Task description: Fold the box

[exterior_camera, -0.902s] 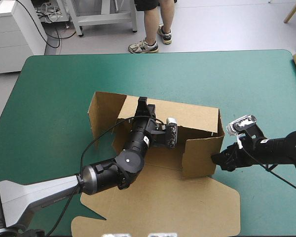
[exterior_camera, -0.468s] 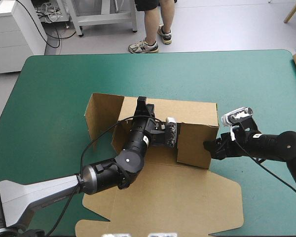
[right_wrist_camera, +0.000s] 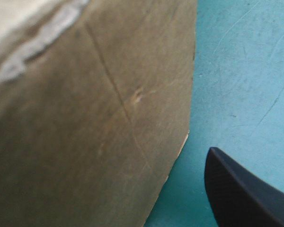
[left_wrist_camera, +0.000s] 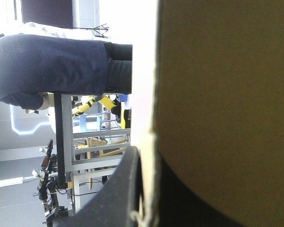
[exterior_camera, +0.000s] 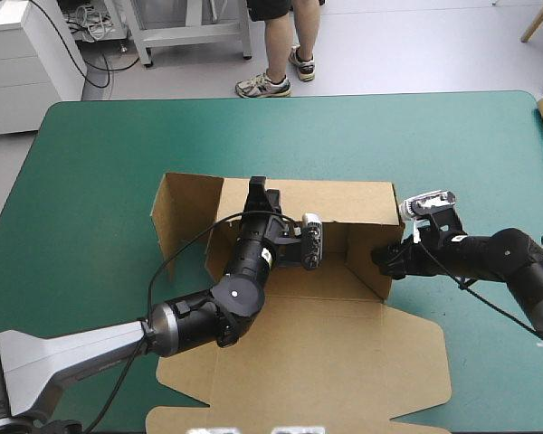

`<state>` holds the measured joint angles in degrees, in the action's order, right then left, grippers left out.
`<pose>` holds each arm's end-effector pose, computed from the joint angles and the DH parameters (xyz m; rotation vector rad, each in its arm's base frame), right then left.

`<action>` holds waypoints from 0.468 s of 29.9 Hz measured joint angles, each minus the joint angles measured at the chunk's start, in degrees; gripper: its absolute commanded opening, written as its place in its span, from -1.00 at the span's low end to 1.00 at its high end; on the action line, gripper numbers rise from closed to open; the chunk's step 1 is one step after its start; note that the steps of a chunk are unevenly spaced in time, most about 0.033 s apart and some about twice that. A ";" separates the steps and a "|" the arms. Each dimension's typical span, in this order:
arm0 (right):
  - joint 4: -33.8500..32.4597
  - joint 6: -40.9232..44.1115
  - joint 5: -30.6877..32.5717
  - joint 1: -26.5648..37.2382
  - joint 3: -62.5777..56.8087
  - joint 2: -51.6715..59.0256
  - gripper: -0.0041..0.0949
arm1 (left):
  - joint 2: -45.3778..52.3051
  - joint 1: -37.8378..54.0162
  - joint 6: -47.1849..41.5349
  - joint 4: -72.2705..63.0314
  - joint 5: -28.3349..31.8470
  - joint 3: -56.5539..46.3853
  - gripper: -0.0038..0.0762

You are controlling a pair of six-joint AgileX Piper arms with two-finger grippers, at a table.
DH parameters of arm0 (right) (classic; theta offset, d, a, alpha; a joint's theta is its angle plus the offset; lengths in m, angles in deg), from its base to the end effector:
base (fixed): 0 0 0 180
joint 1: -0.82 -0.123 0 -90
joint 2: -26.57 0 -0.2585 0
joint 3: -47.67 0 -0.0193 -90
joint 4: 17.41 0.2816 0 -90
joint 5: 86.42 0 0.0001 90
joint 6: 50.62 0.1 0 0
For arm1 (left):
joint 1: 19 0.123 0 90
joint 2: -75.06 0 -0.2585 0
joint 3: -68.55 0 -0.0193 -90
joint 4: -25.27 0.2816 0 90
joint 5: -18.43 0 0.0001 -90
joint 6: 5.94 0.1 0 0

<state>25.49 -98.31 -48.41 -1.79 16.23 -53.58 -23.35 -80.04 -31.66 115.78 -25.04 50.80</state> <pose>0.2791 0.0547 0.2210 -0.4781 2.3611 0.4611 0.2367 -0.2855 0.2405 1.4891 1.2972 0.8046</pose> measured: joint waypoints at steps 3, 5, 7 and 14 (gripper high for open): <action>2.57 -3.27 1.42 0.00 0.00 -1.01 0.39 | 0.00 0.00 0.00 -0.12 -0.12 0.00 -0.92; 3.56 -6.16 2.90 0.00 0.00 -1.22 0.39 | 0.00 0.00 0.00 -0.17 -0.22 0.00 -0.92; 3.91 -7.48 3.91 0.00 0.00 -1.22 0.32 | 0.00 0.00 0.00 -0.23 -0.23 0.00 -0.92; 3.80 -6.02 3.23 -1.27 0.08 -1.22 -0.92 | 0.00 0.00 0.00 -0.23 -0.28 0.00 -0.92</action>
<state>29.29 -104.34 -45.19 -3.06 16.32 -54.80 -23.35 -80.04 -31.66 115.55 -25.32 50.80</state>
